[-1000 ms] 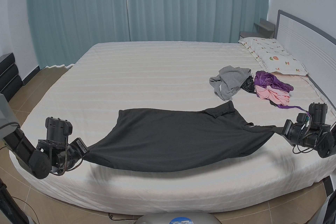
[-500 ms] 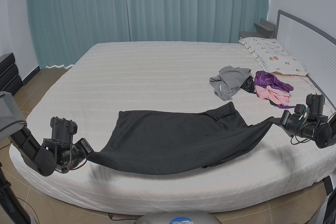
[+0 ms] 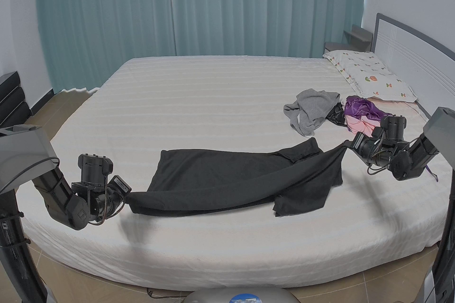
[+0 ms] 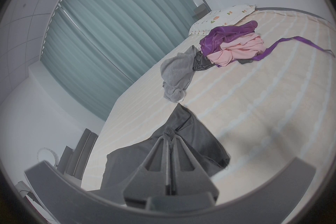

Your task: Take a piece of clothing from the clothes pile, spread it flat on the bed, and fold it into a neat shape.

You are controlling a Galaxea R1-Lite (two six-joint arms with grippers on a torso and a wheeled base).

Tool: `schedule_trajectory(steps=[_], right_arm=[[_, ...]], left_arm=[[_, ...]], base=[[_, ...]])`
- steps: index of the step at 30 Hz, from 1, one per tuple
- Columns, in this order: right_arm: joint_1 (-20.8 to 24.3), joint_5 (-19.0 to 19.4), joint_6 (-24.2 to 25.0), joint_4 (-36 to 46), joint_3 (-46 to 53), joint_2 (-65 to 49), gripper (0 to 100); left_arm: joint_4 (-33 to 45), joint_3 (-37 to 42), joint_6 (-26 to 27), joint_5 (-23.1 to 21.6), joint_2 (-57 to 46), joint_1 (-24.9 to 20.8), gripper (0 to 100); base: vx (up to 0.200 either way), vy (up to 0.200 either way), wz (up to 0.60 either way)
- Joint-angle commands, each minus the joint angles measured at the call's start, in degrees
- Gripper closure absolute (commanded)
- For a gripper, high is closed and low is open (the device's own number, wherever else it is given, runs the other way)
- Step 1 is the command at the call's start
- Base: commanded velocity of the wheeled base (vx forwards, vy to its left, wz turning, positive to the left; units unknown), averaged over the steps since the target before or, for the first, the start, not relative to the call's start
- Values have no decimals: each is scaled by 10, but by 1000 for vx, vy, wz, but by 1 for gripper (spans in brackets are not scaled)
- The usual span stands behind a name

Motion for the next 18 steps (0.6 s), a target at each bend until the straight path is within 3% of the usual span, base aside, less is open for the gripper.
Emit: schedule_trajectory(steps=[1, 2, 7, 18], right_arm=[[15, -10, 6, 3, -65, 106, 100], [21, -10, 6, 3, -68, 114, 0], [34, -9, 6, -4, -54, 120, 0], [65, 39, -9, 1, 87, 6, 0]], left_arm=[[-15, -14, -7, 1, 44, 10, 100], [-16, -15, -9, 1, 49, 10, 100], [-17, -15, -21, 1, 58, 7, 100], [-17, -7, -21, 0, 51, 5, 100]], base=[[0, 0, 0], [0, 0, 0], [0, 0, 0], [0, 0, 0]])
